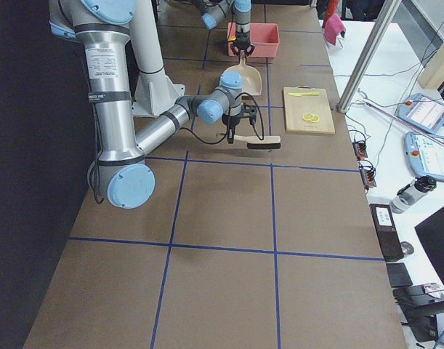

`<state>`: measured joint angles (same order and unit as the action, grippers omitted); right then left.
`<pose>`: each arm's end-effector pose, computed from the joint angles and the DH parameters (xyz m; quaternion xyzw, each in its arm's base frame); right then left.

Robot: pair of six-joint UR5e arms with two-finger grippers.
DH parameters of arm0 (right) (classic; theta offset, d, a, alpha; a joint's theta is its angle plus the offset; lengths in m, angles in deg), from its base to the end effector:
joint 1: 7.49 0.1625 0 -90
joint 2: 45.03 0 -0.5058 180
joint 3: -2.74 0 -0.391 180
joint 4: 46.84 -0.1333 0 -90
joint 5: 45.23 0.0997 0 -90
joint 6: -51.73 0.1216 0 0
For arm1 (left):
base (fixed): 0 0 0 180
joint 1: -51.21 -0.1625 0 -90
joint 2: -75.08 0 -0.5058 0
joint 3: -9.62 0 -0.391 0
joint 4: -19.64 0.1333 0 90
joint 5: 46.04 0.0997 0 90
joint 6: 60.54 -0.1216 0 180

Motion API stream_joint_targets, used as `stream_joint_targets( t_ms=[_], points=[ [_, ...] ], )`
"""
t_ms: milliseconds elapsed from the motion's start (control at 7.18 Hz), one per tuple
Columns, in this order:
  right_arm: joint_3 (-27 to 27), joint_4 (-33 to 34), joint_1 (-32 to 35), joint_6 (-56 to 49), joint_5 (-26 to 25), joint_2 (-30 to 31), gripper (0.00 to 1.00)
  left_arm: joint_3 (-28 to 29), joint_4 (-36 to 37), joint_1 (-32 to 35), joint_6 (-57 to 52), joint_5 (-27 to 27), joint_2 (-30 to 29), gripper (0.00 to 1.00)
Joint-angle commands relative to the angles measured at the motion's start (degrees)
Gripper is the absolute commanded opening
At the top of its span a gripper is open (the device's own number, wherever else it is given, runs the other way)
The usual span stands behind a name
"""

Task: Sweep and dump trash into bin
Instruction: 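Lower the empty dustpan back onto the table with the left gripper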

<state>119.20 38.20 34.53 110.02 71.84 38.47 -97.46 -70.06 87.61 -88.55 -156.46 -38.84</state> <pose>-0.3419 -0.4130 0.4765 0.0124 -0.3855 0.0069 0.9226 0.4693 -0.4589 0.3897 0.2969 0.2379 0.6497 0.6582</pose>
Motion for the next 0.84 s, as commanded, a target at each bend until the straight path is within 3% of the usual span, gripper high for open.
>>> stream_joint_targets(
  t_ms=[0, 279, 697],
  points=[
    [0.1, -0.1, 0.1, 0.0, 0.0, 0.1, 0.00, 0.9, -0.1, -1.2, 1.0, 1.8, -0.2, 0.06],
    [0.6, -0.1, 0.3, -0.9, 0.5, 2.3, 0.00, 0.9, -0.1, -1.5, 1.1, 1.9, -0.4, 0.06],
    [1.0, -12.4, 3.7, -4.8, 3.3, 16.9, 0.00, 0.9, -0.3, -1.5, 0.6, 4.3, -0.2, 0.14]
  ],
)
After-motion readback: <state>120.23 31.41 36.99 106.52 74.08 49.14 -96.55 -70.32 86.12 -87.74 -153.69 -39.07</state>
